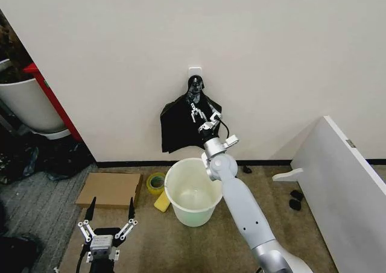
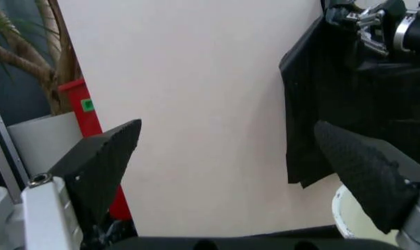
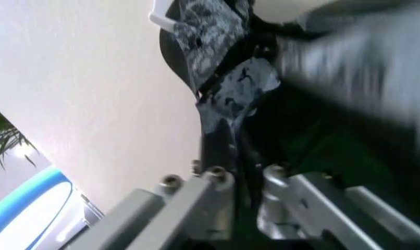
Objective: Place the garbage bag over the trash bin.
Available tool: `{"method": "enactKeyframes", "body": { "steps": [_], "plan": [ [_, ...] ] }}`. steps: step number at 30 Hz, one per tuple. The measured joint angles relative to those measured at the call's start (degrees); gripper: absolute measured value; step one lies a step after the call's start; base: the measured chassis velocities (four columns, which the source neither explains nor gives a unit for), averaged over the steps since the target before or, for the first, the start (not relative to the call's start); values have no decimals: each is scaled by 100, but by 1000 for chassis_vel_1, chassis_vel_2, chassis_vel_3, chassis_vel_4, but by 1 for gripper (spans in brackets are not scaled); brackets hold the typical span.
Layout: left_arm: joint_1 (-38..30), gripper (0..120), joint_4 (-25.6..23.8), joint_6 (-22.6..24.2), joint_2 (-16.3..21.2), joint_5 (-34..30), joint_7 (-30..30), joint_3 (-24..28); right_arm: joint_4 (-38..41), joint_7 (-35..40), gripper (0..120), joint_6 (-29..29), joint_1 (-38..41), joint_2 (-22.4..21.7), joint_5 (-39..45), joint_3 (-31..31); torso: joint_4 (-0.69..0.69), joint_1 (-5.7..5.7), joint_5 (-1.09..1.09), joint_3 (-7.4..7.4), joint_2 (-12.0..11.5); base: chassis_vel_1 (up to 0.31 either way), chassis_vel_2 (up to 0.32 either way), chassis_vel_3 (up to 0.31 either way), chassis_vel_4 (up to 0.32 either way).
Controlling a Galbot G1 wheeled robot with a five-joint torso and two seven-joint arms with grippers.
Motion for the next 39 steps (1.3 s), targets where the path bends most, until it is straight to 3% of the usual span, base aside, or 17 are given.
{"method": "enactKeyframes", "body": {
  "steps": [7, 20, 27, 31, 39],
  "plan": [
    [67, 98, 30, -55, 2, -82, -2, -9, -10, -3, 0, 27, 35, -68, -10, -24, 0, 0, 0, 0, 0, 0, 0, 0, 0],
    [-175, 99, 165, -48, -5, -59, 8, 93, 1265, 170, 0, 218, -1485, -726, -1203, -400, 0, 0, 2, -1, 0, 0, 0, 0, 0],
    [-292, 98, 190, -44, 57, -44, 14, 97, 2152, 211, 0, 431, -2291, -1365, -2100, -528, 0, 0, 0, -1, 0, 0, 0, 0, 0],
    [-391, 99, 267, -44, 63, -64, 15, 111, 2614, 138, 0, 755, -3086, -1725, -3105, -484, -1, 0, 1, -1, 0, 0, 0, 0, 0],
    [-552, 98, 324, -13, 76, -49, 18, 155, 2756, 38, 0, 1572, -3925, -1924, -4568, -329, 0, 0, 1, -1, 1, 0, 0, 0, 0]
  ]
}}
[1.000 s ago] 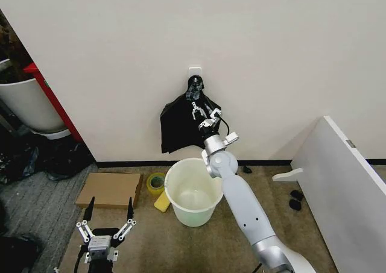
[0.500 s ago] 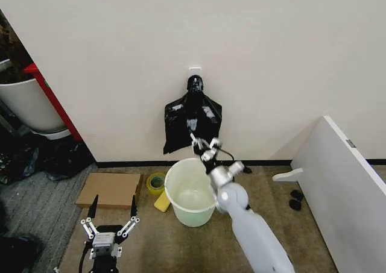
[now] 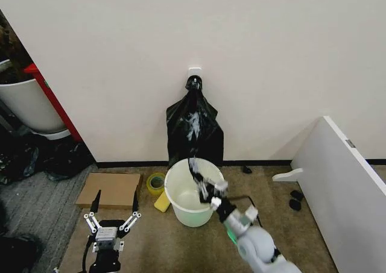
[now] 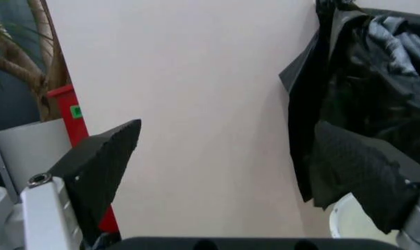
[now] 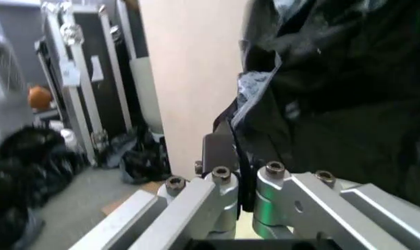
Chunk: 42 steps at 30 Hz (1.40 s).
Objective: Place the garbage bag over the trash bin.
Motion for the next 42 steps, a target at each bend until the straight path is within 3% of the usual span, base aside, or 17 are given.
{"method": "enactKeyframes", "body": {
  "steps": [14, 27, 42],
  "plan": [
    [-147, 98, 113, 11, 62, -23, 5, 26, 159, 4, 0, 1097, -671, 22, -1401, 372, 0, 0, 0, 1, 0, 0, 0, 0, 0],
    [-194, 98, 139, 23, 141, -54, 20, 30, 204, -25, 0, 1476, -882, 224, -1692, 652, 0, 0, 0, 0, 0, 0, 0, 0, 0],
    [-278, 98, 199, 63, 199, -81, 44, 75, 220, -89, 0, 1594, -1008, -39, -1747, 673, 0, 0, -1, 1, -1, 0, 0, 0, 0]
  ]
}}
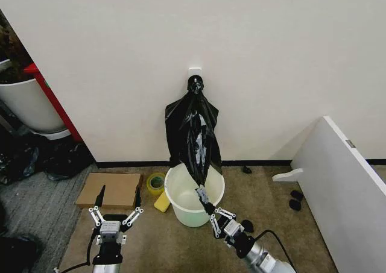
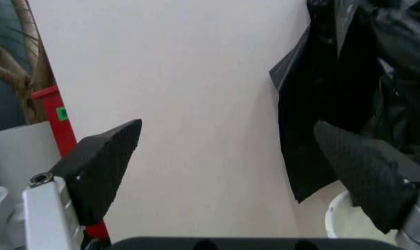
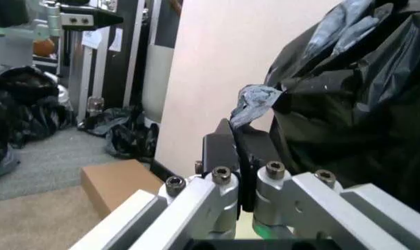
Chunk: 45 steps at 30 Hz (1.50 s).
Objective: Place the garbage bag over the trash bin.
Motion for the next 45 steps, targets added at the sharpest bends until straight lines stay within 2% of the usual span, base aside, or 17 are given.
{"method": "enactKeyframes", "body": {
  "steps": [3, 6, 7, 9, 12, 15, 16, 18, 19, 21, 23, 27, 31, 37, 43, 45],
  "plan": [
    [-30, 98, -82, 98, 91, -133, 49, 22, 28, 179, 0, -64, 77, 7, 29, -49, 1, 0, 0, 0, 0, 0, 0, 0, 0],
    [-216, 98, -325, 421, 523, -673, 178, 99, 82, 510, 0, -214, 216, 20, 76, -64, 1, 0, 0, 0, 0, 0, 0, 0, 0],
    [-216, 98, -325, 421, 523, -673, 178, 99, 82, 510, 0, -214, 216, 20, 76, -64, 1, 0, 0, 0, 0, 0, 0, 0, 0],
    [-398, 98, -460, 604, 791, -1043, 288, 159, 99, 592, 0, -264, 269, 36, 57, -37, 1, 0, -1, 0, 0, 0, 0, 0, 0],
    [-887, 98, -509, 798, 1426, -1816, 649, 313, 92, 657, 0, -280, 334, 66, -61, 44, 1, 0, -2, 0, 0, 0, 0, 0, 0],
    [-1741, 99, -544, 1122, 2375, -2925, 1022, 702, 83, 670, 0, -251, 341, 83, -237, 112, -2, 1, -2, 1, 0, 0, 0, 0, 0],
    [-1741, 99, -544, 1122, 2375, -2925, 1022, 702, 83, 670, 0, -251, 341, 83, -237, 112, -2, 1, -2, 1, 0, 0, 0, 0, 0],
    [-2176, 99, -591, 1357, 2764, -3480, 1151, 937, 75, 670, 0, -238, 361, 105, -319, 113, -6, 1, -1, 1, 0, 0, 0, 0, 0],
    [-2230, 99, -600, 1403, 2818, -3556, 1167, 968, 58, 671, 0, -236, 387, 108, -339, 96, -6, 1, -1, 1, 0, 0, 0, 0, 0],
    [-2538, 99, -629, 1706, 3051, -3857, 1196, 1217, -54, 671, 0, -237, 541, 107, -407, -59, 5, 1, 1, 1, -1, 0, 0, 0, 0],
    [-2637, 99, -602, 1759, 3089, -3903, 1212, 1317, -64, 671, 0, -239, 546, 112, -411, -73, 5, 1, 0, 1, 0, 0, 0, 0, 0],
    [-3479, 98, -64, 1841, 3211, -4070, 1264, 2139, -53, 726, 0, -269, 475, 187, -400, -101, -2, 1, -2, 1, -1, 0, 0, 0, 0],
    [-4335, 98, 245, 1888, 3150, -4274, 1248, 2807, 1, 723, 0, -262, 412, 270, -433, -43, -1, 1, -1, 0, -1, 0, 0, 0, 0],
    [-5004, 98, 592, 1936, 2955, -4381, 1226, 3187, 118, 716, 0, -311, 352, 237, -325, 21, 0, 1, 0, 1, -1, 0, 0, 0, 0],
    [-5197, 96, 771, 1985, 2853, -4467, 1157, 3291, 238, 713, 0, -407, 300, 212, -176, 0, -1, 1, -1, 1, -1, 0, 0, 0, 0],
    [-5240, 90, 838, 2007, 2820, -4499, 1126, 3324, 257, 708, 0, -417, 299, 212, -163, 4, 0, 0, 0, 0, -1, 0, 0, 0, 0]
  ]
}}
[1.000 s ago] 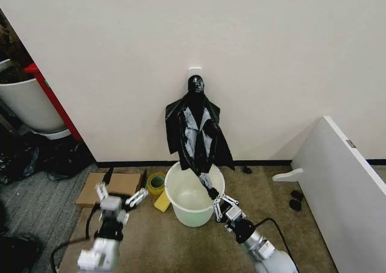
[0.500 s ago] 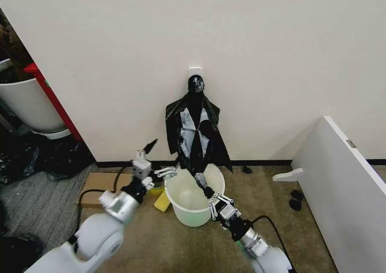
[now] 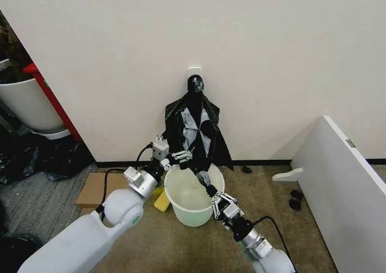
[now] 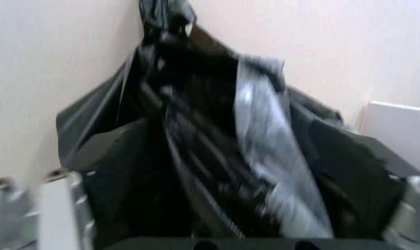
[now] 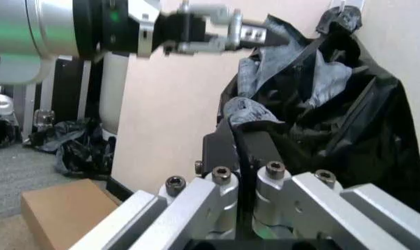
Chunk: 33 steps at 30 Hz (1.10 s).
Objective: Place the garbage bag over the trash bin.
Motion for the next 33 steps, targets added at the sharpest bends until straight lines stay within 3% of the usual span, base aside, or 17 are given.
{"method": "enactKeyframes", "body": {
  "steps": [6, 7, 12, 15, 18, 24, 30, 33],
  "plan": [
    [-33, 73, 200, 4, -101, -8, -57, 50, 8, -9, 0, 3, 7, -5, -2, 29, 1, 0, 0, 0, 0, 0, 0, 0, 0],
    [-15, 63, 230, -13, -145, 7, -59, 53, 51, -9, 0, -3, -12, -18, 1, 30, 1, 0, 0, 0, 0, 0, 0, 0, 0],
    [37, 48, 233, -78, -235, 48, -52, 38, 108, -8, 0, -25, -58, -36, 21, 3, 0, 0, 0, 0, 0, 0, 0, 0, 0],
    [75, 33, 210, -114, -268, 106, -48, 8, 79, -8, 0, -25, -31, -43, 19, -8, 1, 0, 0, 0, 0, 0, 0, 0, 0],
    [72, 30, 215, -114, -271, 106, -48, 6, 71, -8, 0, -26, -27, -44, 17, -9, 1, 0, 0, 0, 0, 0, 0, 0, 0],
    [-10, 0, 329, -114, -359, 57, -99, -14, 47, 6, 0, -14, -34, -64, 30, -8, 0, 0, 0, 0, 0, 0, 0, 0, 0],
    [167, 0, 200, -123, -376, -44, -171, -280, 324, -130, 0, -88, -168, -119, 284, 48, 1, 0, 0, 0, 0, 0, 0, 0, 0],
    [245, 0, 155, -130, -383, -76, -200, -359, 622, -250, 10, -183, -324, -176, 367, 101, 1, 0, 0, 0, 0, 0, 0, 0, 0]
  ]
}}
